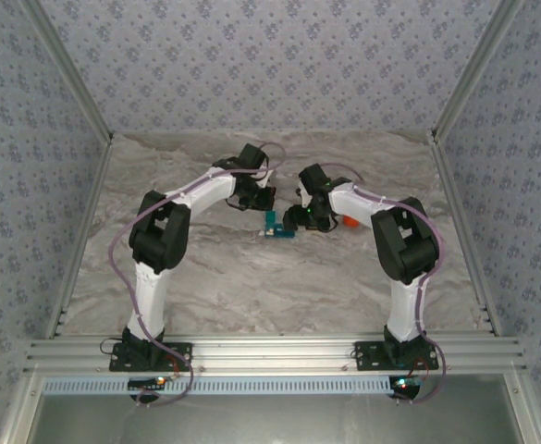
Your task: Sort the pills into containers
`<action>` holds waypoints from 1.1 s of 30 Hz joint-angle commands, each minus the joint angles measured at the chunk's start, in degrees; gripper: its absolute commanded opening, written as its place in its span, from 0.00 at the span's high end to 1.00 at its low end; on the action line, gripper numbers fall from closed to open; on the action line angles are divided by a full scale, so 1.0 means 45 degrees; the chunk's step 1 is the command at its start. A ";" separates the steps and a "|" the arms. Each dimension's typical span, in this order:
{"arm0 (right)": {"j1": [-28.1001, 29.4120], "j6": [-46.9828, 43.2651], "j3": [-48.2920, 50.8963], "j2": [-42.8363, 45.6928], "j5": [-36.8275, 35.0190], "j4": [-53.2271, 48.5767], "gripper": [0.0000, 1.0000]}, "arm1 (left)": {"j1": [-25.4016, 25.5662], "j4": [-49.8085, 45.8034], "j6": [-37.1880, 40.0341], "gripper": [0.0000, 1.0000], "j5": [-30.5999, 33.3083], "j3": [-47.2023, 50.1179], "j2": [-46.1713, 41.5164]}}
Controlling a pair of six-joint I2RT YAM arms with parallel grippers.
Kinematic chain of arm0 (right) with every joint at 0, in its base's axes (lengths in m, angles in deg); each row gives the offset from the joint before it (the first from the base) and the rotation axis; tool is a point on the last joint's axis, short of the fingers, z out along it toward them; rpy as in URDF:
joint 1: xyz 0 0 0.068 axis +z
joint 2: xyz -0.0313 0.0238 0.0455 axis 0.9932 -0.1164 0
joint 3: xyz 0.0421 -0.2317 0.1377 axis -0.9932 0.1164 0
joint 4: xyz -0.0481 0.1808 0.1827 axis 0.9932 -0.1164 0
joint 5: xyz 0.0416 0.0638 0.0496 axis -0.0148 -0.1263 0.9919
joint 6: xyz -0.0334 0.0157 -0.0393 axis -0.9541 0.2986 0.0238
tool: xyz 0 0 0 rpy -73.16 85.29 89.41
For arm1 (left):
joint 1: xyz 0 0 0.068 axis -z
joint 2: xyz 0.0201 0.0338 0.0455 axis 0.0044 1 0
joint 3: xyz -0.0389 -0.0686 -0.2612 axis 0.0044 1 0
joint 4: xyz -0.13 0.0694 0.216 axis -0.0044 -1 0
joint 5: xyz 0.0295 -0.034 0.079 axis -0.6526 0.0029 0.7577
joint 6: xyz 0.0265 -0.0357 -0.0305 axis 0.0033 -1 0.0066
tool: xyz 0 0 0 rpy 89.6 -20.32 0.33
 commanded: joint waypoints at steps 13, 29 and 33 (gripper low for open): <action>-0.0156 0.0353 0.0285 -0.0399 -0.0021 -0.0049 0.29 | 0.0195 -0.0027 0.0183 1.00 -0.0778 0.0574 -0.0749; -0.0190 0.0354 0.0306 -0.0398 -0.0040 -0.0020 0.30 | 0.0503 0.0344 -0.0052 1.00 -0.0899 0.1741 -0.1798; -0.0193 0.0352 0.0303 -0.0398 -0.0025 -0.0029 0.30 | 0.0569 0.0343 -0.0071 1.00 -0.0925 0.2013 -0.1913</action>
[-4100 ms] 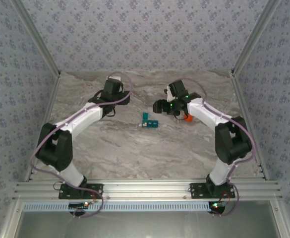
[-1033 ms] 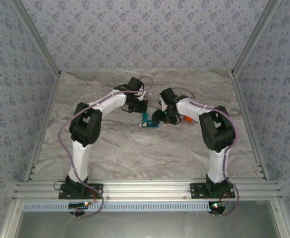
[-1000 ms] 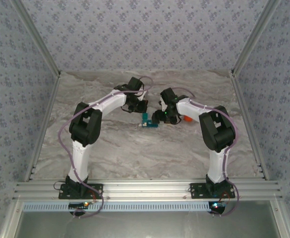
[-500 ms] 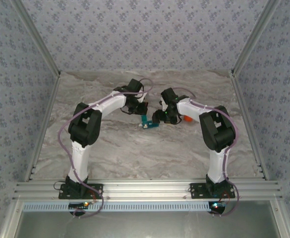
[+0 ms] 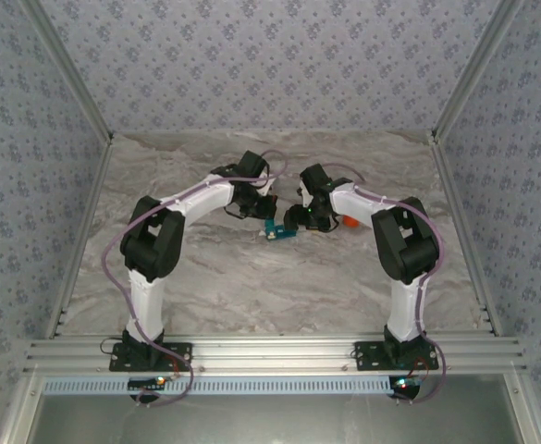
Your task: Sort the pills into containers
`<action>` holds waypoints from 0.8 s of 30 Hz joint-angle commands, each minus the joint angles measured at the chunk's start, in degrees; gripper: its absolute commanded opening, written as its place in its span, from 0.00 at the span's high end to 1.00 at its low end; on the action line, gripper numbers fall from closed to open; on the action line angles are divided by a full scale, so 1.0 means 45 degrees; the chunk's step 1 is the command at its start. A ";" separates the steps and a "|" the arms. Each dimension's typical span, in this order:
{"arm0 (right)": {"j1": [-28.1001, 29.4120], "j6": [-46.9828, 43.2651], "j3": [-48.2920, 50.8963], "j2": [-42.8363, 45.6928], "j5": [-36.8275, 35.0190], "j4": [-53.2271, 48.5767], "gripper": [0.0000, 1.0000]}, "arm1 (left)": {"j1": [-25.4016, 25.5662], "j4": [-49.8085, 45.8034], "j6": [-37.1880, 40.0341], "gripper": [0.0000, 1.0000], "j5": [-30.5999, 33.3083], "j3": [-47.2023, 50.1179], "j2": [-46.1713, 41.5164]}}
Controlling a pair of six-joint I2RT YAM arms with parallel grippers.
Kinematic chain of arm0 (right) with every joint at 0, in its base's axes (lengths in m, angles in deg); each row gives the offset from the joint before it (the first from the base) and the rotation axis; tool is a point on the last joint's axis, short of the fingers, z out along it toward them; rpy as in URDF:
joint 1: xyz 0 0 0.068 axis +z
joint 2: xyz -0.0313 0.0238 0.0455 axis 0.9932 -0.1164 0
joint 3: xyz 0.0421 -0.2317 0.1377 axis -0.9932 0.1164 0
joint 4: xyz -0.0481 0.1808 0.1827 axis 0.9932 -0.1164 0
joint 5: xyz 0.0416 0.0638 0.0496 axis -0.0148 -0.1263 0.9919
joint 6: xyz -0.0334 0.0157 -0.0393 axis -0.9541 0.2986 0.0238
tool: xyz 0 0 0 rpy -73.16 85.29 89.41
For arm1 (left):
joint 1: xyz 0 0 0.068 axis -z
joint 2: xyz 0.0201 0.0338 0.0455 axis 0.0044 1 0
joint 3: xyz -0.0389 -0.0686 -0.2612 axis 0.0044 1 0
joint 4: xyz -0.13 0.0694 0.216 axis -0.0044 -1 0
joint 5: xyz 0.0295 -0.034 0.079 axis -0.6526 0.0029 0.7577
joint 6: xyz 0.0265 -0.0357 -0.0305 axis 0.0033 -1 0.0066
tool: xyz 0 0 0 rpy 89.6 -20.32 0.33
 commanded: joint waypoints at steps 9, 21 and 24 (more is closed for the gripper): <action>-0.0118 0.0135 0.0230 -0.0374 -0.0123 -0.0259 0.30 | 0.0286 0.0048 -0.0183 1.00 -0.0424 0.0778 -0.0965; -0.0150 0.0100 0.0172 -0.0467 -0.0104 -0.0277 0.30 | 0.0632 0.0472 -0.0471 1.00 -0.0537 0.1653 -0.1416; -0.0171 0.0100 0.0162 -0.0501 -0.0103 -0.0274 0.30 | 0.0657 0.0587 -0.0519 1.00 -0.0531 0.1842 -0.1381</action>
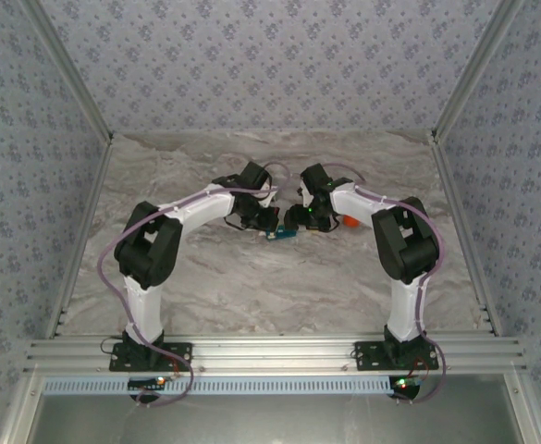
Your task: Sort the pills into containers
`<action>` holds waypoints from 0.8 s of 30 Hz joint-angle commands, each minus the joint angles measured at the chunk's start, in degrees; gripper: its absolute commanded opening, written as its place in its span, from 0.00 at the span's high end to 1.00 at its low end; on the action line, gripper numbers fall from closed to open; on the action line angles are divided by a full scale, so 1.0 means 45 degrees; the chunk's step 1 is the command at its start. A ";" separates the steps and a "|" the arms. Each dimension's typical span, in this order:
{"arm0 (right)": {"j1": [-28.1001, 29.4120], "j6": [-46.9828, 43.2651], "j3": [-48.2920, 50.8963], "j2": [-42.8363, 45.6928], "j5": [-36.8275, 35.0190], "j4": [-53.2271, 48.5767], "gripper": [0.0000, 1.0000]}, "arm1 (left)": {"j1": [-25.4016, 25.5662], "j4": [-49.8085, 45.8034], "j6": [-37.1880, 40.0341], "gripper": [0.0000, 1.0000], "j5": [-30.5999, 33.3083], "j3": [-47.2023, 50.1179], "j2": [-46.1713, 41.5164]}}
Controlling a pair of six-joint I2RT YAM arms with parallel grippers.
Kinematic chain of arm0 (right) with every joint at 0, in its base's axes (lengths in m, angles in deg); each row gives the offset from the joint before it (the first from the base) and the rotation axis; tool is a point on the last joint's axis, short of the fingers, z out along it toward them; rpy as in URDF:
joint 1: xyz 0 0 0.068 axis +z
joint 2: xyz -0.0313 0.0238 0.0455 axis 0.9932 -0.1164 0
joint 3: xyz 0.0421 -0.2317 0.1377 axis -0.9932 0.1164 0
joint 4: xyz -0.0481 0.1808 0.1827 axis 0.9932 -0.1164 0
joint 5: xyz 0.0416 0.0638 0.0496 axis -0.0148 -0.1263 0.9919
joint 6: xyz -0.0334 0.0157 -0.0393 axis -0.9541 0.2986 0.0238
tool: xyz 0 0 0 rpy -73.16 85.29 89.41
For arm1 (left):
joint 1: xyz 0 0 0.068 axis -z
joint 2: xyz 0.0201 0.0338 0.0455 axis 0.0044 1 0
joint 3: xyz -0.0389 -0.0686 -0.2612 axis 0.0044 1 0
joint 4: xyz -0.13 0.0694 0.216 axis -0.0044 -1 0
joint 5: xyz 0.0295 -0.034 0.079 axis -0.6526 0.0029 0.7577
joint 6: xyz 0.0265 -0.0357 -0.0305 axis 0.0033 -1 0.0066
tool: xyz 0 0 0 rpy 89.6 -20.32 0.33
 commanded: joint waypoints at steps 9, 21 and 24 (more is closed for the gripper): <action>-0.0121 0.0091 0.0099 -0.0512 -0.0191 -0.0281 0.30 | 0.0141 0.0264 -0.0189 1.00 -0.0161 0.0486 -0.0369; -0.0112 0.0120 0.0090 -0.0551 -0.0200 -0.0258 0.30 | 0.0142 0.0356 -0.0111 1.00 0.0076 0.0594 0.0088; -0.0118 0.0120 0.0089 -0.0539 -0.0188 -0.0271 0.30 | 0.0124 0.0399 -0.0106 1.00 0.0076 0.0615 0.0166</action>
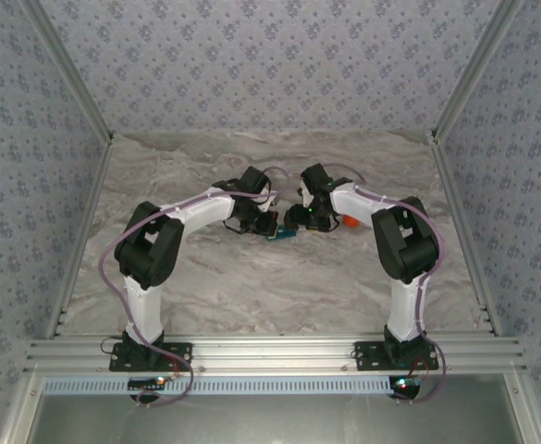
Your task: Sort the pills into containers
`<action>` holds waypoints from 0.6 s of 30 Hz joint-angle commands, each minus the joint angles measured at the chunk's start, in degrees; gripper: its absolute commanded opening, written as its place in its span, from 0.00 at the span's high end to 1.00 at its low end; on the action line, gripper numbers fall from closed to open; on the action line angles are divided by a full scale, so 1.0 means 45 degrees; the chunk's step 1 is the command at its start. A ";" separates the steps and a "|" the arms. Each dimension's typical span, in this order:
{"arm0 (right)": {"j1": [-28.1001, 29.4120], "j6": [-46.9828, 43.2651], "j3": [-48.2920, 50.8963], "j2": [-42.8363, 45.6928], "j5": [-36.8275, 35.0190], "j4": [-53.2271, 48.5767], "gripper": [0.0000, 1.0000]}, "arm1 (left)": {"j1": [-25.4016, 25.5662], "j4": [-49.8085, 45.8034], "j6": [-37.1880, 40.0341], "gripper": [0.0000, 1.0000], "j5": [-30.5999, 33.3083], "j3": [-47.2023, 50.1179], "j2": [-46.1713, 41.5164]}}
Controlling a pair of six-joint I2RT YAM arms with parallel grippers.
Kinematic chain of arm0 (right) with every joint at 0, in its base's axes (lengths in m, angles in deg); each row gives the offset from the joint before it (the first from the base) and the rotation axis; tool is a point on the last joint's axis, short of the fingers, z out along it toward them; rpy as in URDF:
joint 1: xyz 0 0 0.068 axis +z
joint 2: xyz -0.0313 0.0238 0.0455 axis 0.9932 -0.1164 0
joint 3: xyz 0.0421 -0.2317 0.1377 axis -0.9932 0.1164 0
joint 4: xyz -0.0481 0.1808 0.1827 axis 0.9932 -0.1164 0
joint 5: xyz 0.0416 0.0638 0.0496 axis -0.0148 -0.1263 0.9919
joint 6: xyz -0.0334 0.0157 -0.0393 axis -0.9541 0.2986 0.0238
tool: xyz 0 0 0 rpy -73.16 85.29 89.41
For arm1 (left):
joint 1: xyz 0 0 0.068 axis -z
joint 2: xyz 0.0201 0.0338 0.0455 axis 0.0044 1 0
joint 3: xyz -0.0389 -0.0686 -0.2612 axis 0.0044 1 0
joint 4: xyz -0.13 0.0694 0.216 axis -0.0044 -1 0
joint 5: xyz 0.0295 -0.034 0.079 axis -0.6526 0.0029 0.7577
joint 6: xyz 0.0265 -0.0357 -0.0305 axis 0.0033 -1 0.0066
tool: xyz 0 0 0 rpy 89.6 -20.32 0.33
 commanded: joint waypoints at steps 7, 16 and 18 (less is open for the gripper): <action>-0.0096 0.0134 0.0123 -0.0501 -0.0312 -0.0282 0.30 | 0.0098 0.0164 -0.0044 1.00 0.0096 0.0176 0.0369; -0.0091 0.0129 0.0102 -0.0501 -0.0322 -0.0296 0.30 | 0.0101 0.0153 -0.0004 1.00 0.0329 0.0157 0.0573; -0.0096 0.0133 0.0098 -0.0537 -0.0312 -0.0292 0.30 | 0.0094 0.0125 0.0040 1.00 0.0423 0.0157 0.0650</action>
